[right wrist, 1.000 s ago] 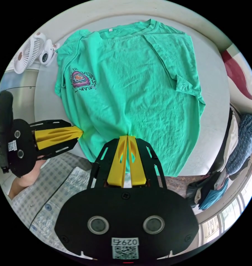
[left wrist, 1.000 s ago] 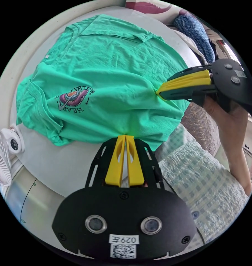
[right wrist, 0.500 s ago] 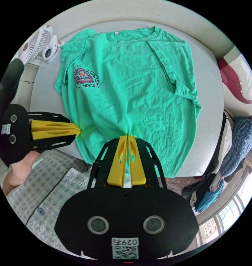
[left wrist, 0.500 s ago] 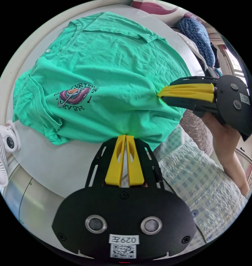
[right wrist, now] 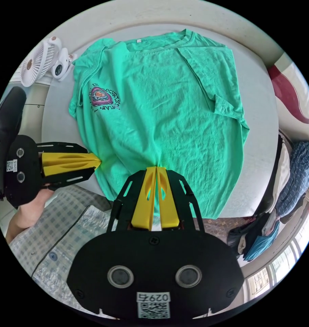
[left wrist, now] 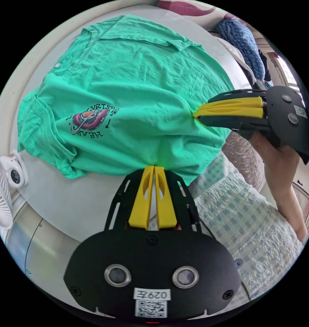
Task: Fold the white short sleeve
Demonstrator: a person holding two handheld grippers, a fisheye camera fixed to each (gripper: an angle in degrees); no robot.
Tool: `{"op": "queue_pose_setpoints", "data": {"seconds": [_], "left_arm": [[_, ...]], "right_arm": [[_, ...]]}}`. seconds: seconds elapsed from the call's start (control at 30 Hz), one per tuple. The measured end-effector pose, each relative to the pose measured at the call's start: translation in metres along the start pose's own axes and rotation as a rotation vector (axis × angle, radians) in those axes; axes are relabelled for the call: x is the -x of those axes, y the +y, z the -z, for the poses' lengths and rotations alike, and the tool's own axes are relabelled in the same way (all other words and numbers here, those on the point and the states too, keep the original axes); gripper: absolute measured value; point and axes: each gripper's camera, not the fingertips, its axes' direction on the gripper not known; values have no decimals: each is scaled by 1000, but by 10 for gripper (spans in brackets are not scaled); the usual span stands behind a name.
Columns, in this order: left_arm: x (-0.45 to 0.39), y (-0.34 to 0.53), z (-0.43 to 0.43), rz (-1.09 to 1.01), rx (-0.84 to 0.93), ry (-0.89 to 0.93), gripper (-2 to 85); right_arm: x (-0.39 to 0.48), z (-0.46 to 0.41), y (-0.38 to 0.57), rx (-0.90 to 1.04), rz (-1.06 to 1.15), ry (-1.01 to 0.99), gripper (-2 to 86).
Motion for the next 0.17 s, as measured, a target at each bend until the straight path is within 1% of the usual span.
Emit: {"op": "queue_pose_setpoints", "data": {"seconds": [0.17], "left_arm": [[1,-1,-1,1,2,3,-10]], "right_arm": [[-4,4,-6,-7,-2,-7,-4]]}}
